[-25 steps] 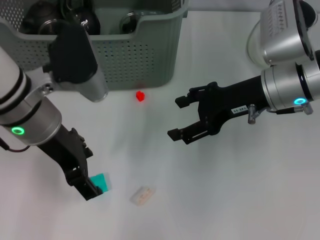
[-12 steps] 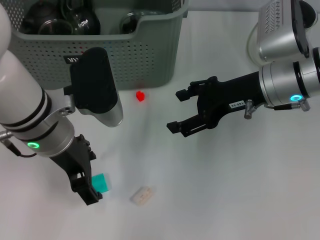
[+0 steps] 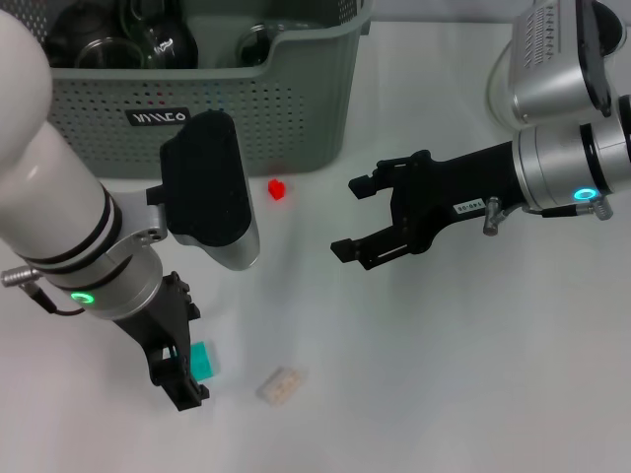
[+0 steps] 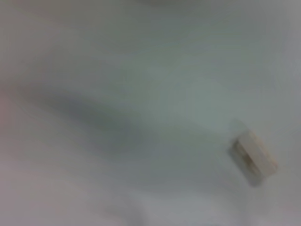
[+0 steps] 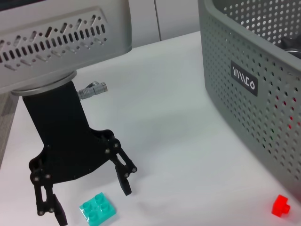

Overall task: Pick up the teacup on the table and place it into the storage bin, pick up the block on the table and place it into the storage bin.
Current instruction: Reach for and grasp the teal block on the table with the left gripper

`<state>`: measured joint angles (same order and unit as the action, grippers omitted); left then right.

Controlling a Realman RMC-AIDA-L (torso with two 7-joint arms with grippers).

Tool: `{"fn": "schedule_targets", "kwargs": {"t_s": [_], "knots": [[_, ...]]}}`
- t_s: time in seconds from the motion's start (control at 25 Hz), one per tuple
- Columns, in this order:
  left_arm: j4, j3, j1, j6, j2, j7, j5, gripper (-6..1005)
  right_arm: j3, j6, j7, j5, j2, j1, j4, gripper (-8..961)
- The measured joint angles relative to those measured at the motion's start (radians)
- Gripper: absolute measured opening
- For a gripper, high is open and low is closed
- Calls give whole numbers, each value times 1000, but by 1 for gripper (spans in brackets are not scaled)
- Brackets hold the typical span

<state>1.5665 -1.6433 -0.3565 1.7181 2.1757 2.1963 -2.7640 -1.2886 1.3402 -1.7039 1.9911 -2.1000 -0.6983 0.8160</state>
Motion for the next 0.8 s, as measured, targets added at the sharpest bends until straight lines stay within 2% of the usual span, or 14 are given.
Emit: {"fn": "schedule_targets", "kwargs": {"t_s": [0.68,0.8], "knots": [[-10,-40,31,-47,3,6,-13,940,0,-3,10,0,0,3,-13,943],[-12,-47,33,-48,3,4,-15,858,-4,-3,13,0,0,-2,-29,943]]}}
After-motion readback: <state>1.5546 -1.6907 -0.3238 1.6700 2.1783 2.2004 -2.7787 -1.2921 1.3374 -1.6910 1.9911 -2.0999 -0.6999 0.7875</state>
